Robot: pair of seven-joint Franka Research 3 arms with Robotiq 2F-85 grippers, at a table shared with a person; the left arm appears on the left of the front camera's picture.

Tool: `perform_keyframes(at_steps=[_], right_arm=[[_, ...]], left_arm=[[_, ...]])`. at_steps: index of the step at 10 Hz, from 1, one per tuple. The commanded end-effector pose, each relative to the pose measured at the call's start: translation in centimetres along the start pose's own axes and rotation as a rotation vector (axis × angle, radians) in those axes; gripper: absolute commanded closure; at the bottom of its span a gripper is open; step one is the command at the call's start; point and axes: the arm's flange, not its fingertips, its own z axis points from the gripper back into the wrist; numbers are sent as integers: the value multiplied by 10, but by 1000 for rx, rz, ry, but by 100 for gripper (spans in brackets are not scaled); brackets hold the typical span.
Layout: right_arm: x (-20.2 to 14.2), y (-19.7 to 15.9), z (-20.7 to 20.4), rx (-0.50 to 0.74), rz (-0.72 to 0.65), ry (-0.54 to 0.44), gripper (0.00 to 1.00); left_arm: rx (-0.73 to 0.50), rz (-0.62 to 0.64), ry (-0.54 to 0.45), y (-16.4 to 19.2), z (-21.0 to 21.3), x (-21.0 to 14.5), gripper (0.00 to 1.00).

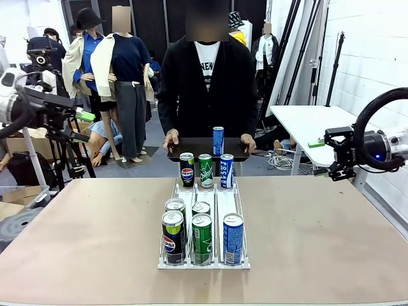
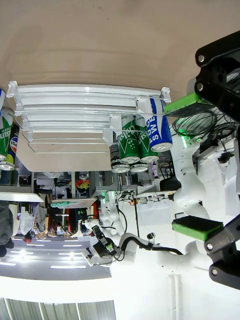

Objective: Retrieve and hand over the desired beverage to the person.
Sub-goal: Pick up another can of the same type that the person held from the Automatic Can Dispenser.

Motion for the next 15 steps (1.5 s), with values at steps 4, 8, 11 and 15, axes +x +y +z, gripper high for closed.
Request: perform_keyframes(at_steps=[4, 8, 11, 15], right_arm=[[-1, 1, 0, -10, -3, 0, 0], [-1, 1, 0, -10, -3, 0, 0], [-1, 1, 0, -10, -3, 0, 0], [-1, 1, 0, -10, -3, 0, 0]], left_arm=[[114, -29, 116, -43, -46, 11, 0], [256, -93, 234, -98, -99, 20, 0], [347, -125, 321, -132, -140, 18, 0], [473, -188, 414, -166, -196, -4, 0]])
